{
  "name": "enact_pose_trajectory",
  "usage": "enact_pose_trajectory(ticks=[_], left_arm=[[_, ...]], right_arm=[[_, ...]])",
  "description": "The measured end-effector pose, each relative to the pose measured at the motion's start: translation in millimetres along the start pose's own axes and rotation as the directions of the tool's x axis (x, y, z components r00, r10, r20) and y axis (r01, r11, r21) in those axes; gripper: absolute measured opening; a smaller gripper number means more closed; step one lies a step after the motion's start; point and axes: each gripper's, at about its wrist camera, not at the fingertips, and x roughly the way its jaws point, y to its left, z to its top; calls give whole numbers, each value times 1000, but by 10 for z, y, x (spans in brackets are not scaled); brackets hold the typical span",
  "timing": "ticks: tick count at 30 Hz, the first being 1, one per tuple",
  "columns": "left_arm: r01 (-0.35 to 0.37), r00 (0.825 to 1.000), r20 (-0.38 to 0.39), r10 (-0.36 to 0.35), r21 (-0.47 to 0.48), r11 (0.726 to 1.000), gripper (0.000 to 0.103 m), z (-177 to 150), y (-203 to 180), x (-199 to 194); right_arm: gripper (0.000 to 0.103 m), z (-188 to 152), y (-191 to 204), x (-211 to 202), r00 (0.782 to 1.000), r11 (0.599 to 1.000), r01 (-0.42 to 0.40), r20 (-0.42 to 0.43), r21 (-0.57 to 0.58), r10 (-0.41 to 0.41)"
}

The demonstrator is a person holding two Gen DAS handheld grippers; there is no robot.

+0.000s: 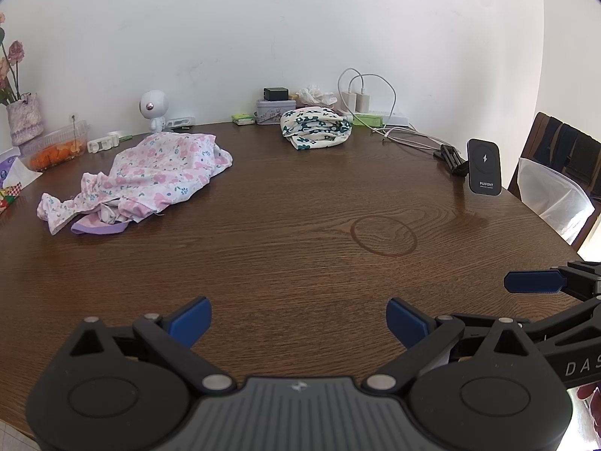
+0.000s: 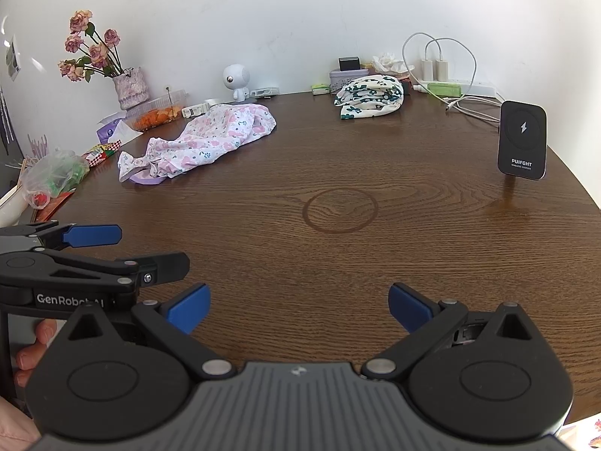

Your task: Fold clothes

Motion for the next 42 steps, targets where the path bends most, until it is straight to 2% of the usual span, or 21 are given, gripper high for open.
enact_pose_trajectory(ticks=[42], left_arm=[[15,1000,-6,-15,2,1000,100,-25,13,0]], right_arm=[[103,-9,6,16,1000,1000,-3,-7,2,3]])
